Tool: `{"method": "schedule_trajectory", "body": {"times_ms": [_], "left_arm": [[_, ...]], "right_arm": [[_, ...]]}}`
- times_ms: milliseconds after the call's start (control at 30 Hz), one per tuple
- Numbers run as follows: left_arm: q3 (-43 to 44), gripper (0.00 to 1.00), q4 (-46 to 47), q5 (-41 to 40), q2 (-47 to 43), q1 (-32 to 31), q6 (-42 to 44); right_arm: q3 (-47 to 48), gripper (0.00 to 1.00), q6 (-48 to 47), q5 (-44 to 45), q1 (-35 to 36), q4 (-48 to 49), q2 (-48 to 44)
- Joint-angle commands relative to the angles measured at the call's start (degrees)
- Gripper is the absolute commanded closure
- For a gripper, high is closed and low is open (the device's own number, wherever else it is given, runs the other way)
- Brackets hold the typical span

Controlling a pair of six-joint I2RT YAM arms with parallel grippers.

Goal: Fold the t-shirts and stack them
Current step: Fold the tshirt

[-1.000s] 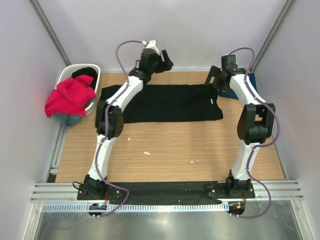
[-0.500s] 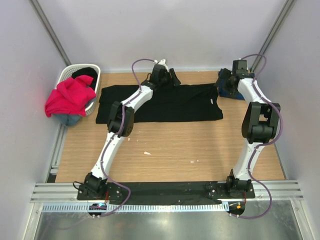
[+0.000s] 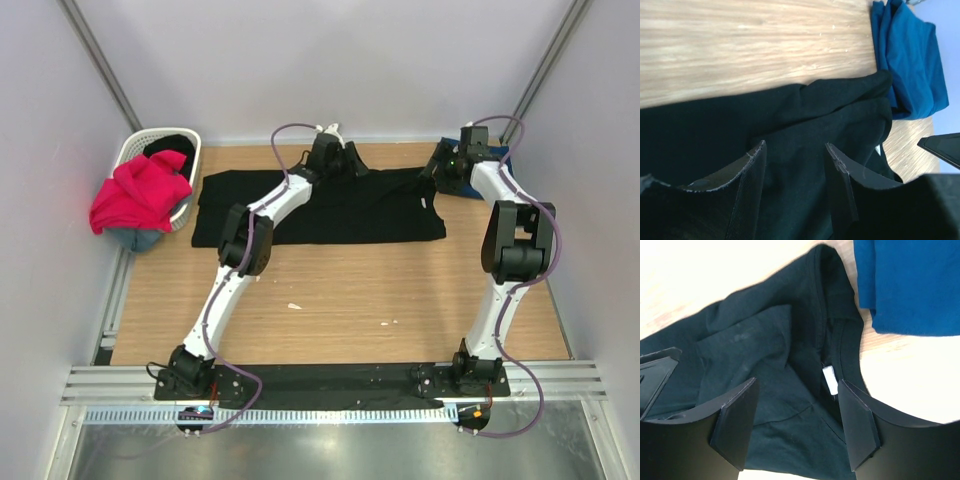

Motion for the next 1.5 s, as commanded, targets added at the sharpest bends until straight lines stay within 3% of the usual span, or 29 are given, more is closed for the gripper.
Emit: {"method": "schedule_trajectory", "body": {"times_ms": [0,433,767,1233,1467], "left_arm": [[-0.32,0.49,0.01,-0.56,0.09,-0.39,-0.06],[0.99,0.49,-2.11,-2.16,2.46,-0.83,-1.55],[2.85,0.62,-1.14,0.23,4.13,-1.53,-2.69],[3.11,0.56,2.19,0.22,1.06,-1.71,-0.23],[2.58,0.63,4.13,1.11,1.23,-1.97,-1.02]], "right_arm": [[-0.42,0.30,0.74,-1.48,0.10,2.61,-0.27],[-0.60,0.30,0.92,-2.18,0.10,2.43,0.87],[-1.21,0.30,1.09,-2.44,0.10,2.70,1.22],[-1.30,0.31,1.27,-2.71,0.10,2.96,2.28],[-1.30,0.31,1.36,-2.62,0.10,2.96,2.54]]}}
